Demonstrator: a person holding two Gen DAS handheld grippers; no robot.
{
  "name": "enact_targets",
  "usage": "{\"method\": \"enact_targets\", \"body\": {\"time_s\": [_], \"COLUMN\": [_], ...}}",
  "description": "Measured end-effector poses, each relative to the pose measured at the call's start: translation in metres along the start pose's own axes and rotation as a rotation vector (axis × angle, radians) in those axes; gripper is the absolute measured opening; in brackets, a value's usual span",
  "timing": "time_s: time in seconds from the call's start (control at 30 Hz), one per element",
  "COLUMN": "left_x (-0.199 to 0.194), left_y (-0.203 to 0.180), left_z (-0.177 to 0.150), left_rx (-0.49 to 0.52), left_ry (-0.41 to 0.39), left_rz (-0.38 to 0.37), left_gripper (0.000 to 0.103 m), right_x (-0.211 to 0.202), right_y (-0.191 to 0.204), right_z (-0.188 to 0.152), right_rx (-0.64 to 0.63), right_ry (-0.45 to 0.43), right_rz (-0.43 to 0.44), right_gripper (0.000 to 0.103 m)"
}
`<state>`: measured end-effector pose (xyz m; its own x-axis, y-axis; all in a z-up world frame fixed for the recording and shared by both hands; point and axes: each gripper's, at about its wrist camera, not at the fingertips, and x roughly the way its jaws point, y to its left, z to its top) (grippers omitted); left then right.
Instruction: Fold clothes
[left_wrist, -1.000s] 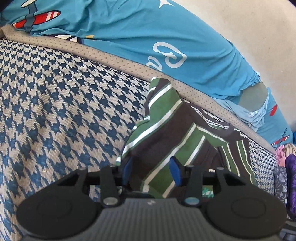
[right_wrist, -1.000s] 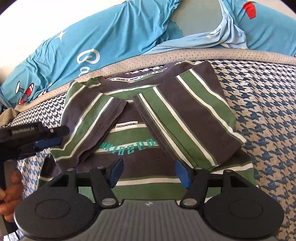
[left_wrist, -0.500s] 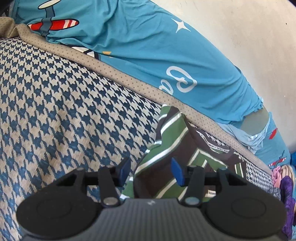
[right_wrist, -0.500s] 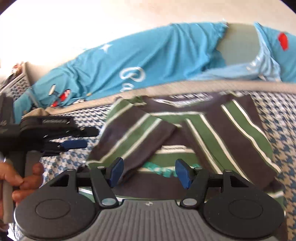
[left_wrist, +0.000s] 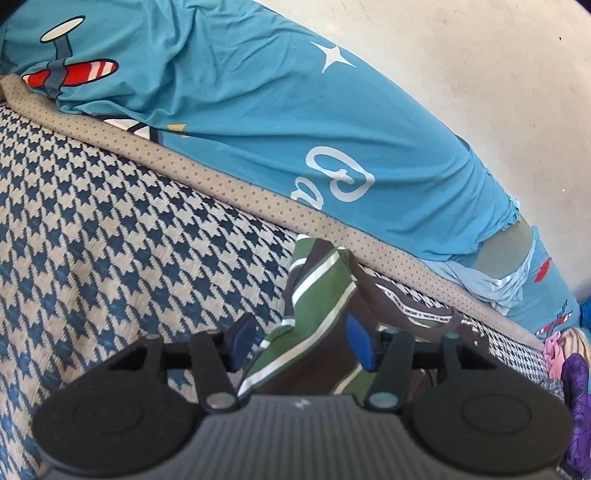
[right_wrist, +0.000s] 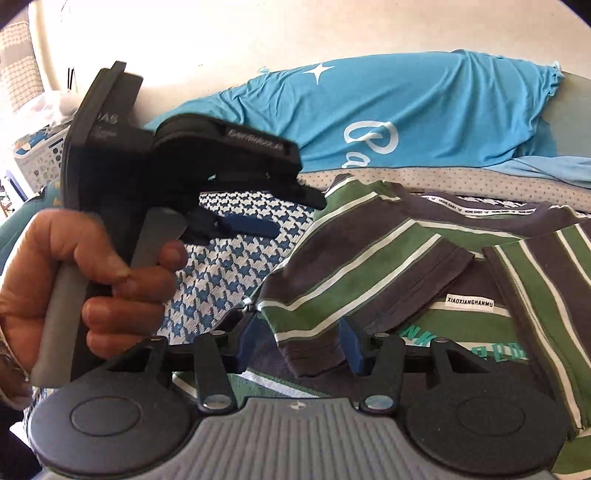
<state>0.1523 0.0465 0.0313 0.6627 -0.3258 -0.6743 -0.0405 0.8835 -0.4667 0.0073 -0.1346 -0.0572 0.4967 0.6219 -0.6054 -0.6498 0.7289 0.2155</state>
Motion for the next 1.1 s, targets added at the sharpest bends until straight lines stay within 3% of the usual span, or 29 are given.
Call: {"method": "enact_targets", "body": {"time_s": [0.27,0.73,0.97,1.1], "left_x": [0.028,0.048,0.043,0.036], "left_y": [-0.001,0.003,0.003,0.0], "left_z": [0.003,0.019,0.023,0.023], "left_rx": [0.075,0.129,0.138,0.174], "left_ry": [0.028,-0.033,-0.008,0.024], "left_rz": [0.097,0.236,0.217,0.162], "left_gripper": [0.053,0.055,0.054,0.054], "right_x": [0.014,0.011,0.009,0.004], "right_y": [0.001,0.011,0.013,0.012], "right_z": [-0.01,-0.013,-0.011,-0.01], "right_rx": [-0.027,-0.113,-0.136,-0.133], "right_ry": [0.04,0.095,0.104,0.046], "right_rz": [0.019,0.099,0.116,0.083], "right_gripper": [0.044,0.045,0.045,0.045]}}
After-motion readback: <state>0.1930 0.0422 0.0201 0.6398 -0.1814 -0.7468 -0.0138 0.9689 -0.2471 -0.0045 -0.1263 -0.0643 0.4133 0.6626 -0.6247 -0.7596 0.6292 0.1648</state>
